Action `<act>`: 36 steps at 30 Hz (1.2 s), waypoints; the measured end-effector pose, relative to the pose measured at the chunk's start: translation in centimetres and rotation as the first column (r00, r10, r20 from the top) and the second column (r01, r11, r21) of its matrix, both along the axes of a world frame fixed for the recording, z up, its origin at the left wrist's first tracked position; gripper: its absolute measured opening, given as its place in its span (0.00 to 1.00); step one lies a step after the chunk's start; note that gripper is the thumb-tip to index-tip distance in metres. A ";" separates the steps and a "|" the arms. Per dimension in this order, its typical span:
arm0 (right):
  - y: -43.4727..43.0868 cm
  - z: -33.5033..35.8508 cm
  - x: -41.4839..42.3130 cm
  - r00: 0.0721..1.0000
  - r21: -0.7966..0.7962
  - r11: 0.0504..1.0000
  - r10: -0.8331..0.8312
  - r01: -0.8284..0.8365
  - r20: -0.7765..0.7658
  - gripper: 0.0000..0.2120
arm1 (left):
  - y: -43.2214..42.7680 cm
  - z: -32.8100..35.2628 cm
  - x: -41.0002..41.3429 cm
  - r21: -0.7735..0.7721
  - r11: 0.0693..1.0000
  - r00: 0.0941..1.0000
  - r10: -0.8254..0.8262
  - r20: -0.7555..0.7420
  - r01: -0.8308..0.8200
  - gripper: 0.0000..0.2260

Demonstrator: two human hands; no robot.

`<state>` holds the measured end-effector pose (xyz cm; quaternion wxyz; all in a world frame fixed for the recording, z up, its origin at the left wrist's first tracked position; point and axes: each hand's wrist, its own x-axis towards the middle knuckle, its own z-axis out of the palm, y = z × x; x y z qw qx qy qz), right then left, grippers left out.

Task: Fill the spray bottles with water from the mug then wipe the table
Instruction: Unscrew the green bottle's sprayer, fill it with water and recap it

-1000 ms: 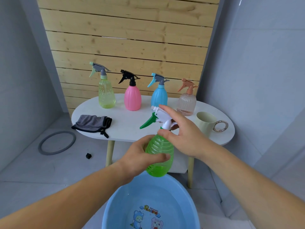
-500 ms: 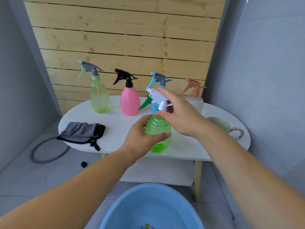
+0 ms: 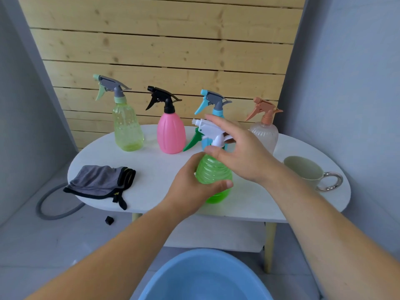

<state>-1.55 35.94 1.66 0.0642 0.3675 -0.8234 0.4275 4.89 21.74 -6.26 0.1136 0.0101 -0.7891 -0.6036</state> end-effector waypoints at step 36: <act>-0.4 -0.7 0.5 0.978 -0.099 0.979 -0.164 0.177 0.126 0.38 | -1.1 -0.3 -0.1 -0.080 0.995 0.998 -0.055 0.019 0.057 0.32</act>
